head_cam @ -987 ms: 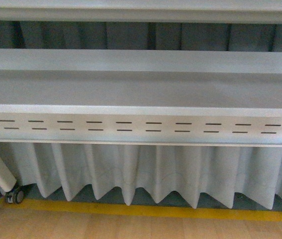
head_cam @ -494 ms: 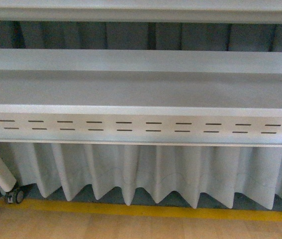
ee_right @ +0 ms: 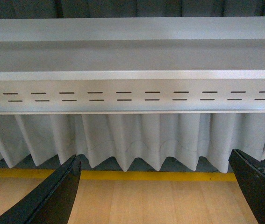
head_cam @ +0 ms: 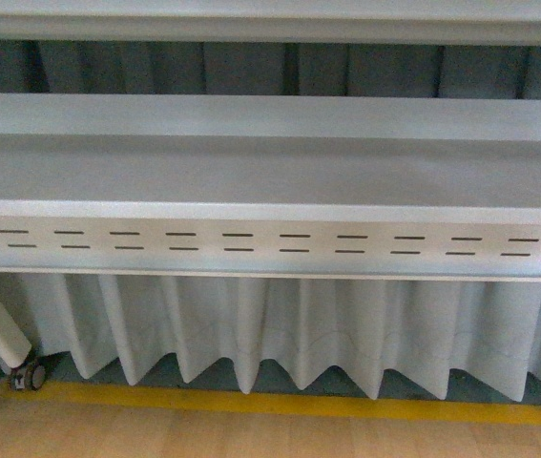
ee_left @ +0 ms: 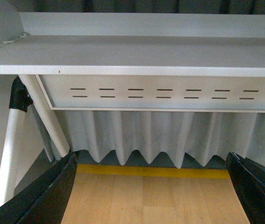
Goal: Wind up and store yellow beetle toy
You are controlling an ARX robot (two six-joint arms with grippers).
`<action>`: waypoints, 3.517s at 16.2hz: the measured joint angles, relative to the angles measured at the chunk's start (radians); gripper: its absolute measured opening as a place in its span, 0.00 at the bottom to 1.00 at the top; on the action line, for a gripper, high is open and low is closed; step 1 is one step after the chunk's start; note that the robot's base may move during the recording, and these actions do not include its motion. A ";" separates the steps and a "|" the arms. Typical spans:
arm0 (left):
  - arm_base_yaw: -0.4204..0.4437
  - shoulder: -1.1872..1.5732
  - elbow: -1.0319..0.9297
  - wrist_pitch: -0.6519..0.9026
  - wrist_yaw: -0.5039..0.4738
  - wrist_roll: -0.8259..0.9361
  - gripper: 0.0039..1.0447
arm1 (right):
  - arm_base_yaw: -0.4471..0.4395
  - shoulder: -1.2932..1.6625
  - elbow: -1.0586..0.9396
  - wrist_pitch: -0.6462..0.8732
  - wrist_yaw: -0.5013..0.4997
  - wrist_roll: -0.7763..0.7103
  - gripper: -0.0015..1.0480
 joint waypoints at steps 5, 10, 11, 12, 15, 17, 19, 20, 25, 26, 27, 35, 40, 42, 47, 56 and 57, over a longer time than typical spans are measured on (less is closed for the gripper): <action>0.000 0.000 0.000 0.000 0.000 0.000 0.94 | 0.000 0.000 0.000 0.000 0.000 0.000 0.94; 0.000 0.000 0.000 0.000 0.000 0.000 0.94 | 0.000 0.000 0.000 0.000 0.000 0.000 0.94; 0.000 0.000 0.000 0.000 0.000 0.000 0.94 | 0.000 0.000 0.000 0.000 0.000 0.000 0.94; 0.000 0.000 0.000 0.000 0.000 0.000 0.94 | 0.000 0.000 0.000 0.000 0.000 0.000 0.94; 0.000 0.000 0.000 0.000 0.000 0.000 0.94 | 0.000 0.000 0.000 0.000 0.000 0.000 0.94; 0.000 0.000 0.000 0.000 0.000 0.000 0.94 | 0.000 0.000 0.000 0.000 0.000 0.000 0.94; 0.000 0.000 0.000 0.000 0.000 0.000 0.94 | 0.000 0.000 0.000 0.000 0.000 0.000 0.94; 0.000 0.000 0.000 -0.001 0.000 0.000 0.94 | 0.000 0.000 0.000 -0.002 0.000 0.000 0.94; 0.000 0.000 0.000 -0.002 0.000 -0.001 0.94 | 0.000 0.000 0.000 0.001 -0.001 0.001 0.94; 0.000 0.000 0.000 0.001 0.000 -0.001 0.94 | 0.000 0.000 0.000 0.000 -0.001 -0.001 0.94; 0.000 0.000 0.000 0.002 0.000 0.000 0.94 | 0.000 0.000 0.000 0.001 -0.001 0.000 0.94; 0.000 0.000 0.000 0.001 0.001 0.000 0.94 | 0.000 0.000 0.000 0.001 0.000 0.001 0.94; 0.000 0.000 0.000 -0.001 0.001 0.000 0.94 | 0.000 0.000 0.000 0.001 0.001 0.002 0.94; 0.000 0.000 0.000 0.001 0.001 0.000 0.94 | 0.000 0.001 0.000 0.001 0.000 0.002 0.94; 0.000 0.000 0.000 0.001 -0.001 -0.002 0.94 | 0.000 0.001 0.000 0.001 -0.001 0.002 0.94; 0.000 0.000 0.000 0.003 0.000 0.000 0.94 | 0.000 0.001 0.000 0.001 0.000 0.003 0.94; 0.000 0.000 0.000 0.003 0.000 0.000 0.94 | 0.000 0.001 0.000 0.001 0.000 0.003 0.94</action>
